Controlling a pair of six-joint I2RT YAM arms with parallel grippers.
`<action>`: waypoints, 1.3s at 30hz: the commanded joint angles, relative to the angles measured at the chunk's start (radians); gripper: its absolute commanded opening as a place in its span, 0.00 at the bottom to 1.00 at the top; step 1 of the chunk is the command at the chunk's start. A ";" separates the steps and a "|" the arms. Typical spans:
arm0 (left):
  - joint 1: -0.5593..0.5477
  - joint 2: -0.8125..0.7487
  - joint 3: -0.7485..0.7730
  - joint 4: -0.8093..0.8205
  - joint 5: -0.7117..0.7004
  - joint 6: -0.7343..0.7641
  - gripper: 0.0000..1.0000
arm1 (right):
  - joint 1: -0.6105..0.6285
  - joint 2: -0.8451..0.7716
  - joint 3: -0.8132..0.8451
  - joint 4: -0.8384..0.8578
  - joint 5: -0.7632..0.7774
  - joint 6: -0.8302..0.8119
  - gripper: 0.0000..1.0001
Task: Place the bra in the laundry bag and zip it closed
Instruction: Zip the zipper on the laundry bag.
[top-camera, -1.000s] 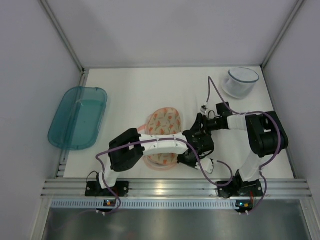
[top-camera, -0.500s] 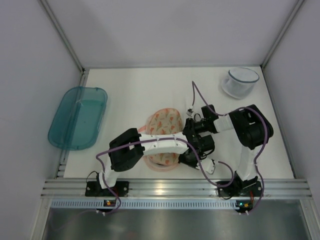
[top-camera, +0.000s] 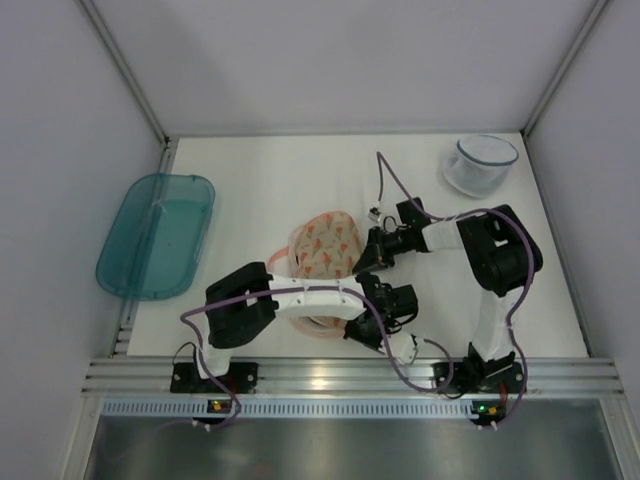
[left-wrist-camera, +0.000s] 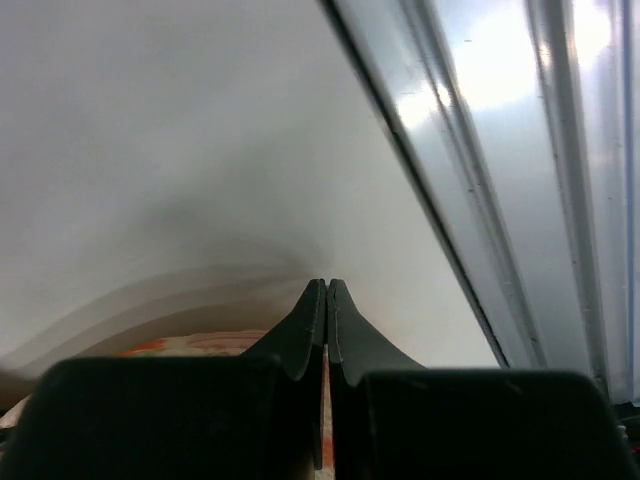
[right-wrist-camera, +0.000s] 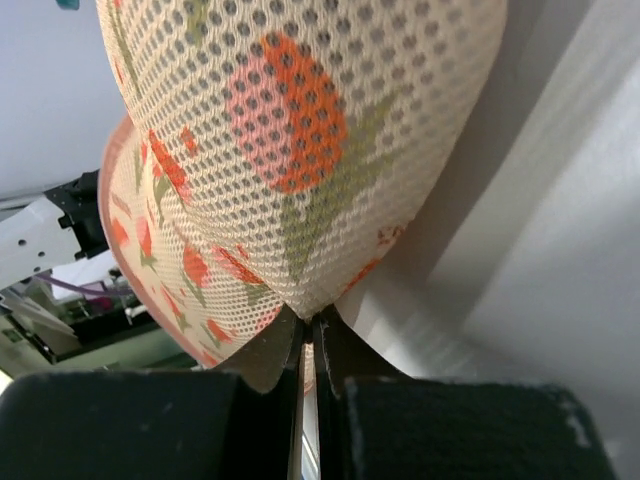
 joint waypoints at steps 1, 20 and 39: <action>-0.066 -0.082 -0.054 -0.011 0.121 -0.027 0.00 | -0.007 0.035 0.111 -0.050 0.070 -0.116 0.00; 0.053 -0.004 0.156 0.142 -0.069 -0.102 0.00 | -0.124 -0.132 0.093 -0.571 0.041 -0.420 0.72; 0.053 -0.033 0.091 0.239 -0.086 -0.093 0.00 | -0.048 0.006 0.034 -0.439 -0.167 -0.336 0.14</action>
